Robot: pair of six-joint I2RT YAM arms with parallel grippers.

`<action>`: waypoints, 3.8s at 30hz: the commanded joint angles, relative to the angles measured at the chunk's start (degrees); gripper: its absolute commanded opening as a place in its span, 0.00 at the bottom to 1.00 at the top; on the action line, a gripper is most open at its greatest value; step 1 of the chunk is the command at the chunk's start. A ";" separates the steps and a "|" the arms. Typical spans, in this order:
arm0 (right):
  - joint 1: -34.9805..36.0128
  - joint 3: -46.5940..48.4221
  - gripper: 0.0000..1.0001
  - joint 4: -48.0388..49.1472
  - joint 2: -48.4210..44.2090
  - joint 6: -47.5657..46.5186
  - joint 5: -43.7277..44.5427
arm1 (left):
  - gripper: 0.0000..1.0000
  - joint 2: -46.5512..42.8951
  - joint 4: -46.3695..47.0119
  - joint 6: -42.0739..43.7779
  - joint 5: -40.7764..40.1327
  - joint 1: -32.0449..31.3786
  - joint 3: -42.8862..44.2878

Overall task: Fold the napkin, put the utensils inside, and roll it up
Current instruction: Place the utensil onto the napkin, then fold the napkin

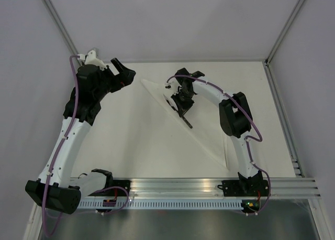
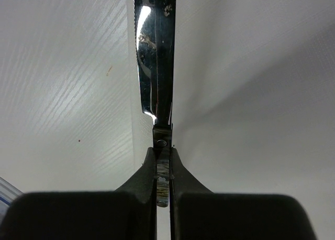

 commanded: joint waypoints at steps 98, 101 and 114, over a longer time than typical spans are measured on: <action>-20.95 -3.20 0.55 3.08 -18.56 7.92 -9.15 | 1.00 3.32 21.05 13.78 1.64 -22.94 -12.07; -27.28 -5.58 0.55 5.63 -22.16 9.76 -10.90 | 0.99 4.46 26.68 18.43 -2.75 -32.15 -16.91; -36.26 -12.61 0.54 11.35 -25.69 11.18 -13.11 | 0.82 20.35 37.76 34.43 -14.54 -58.73 -22.46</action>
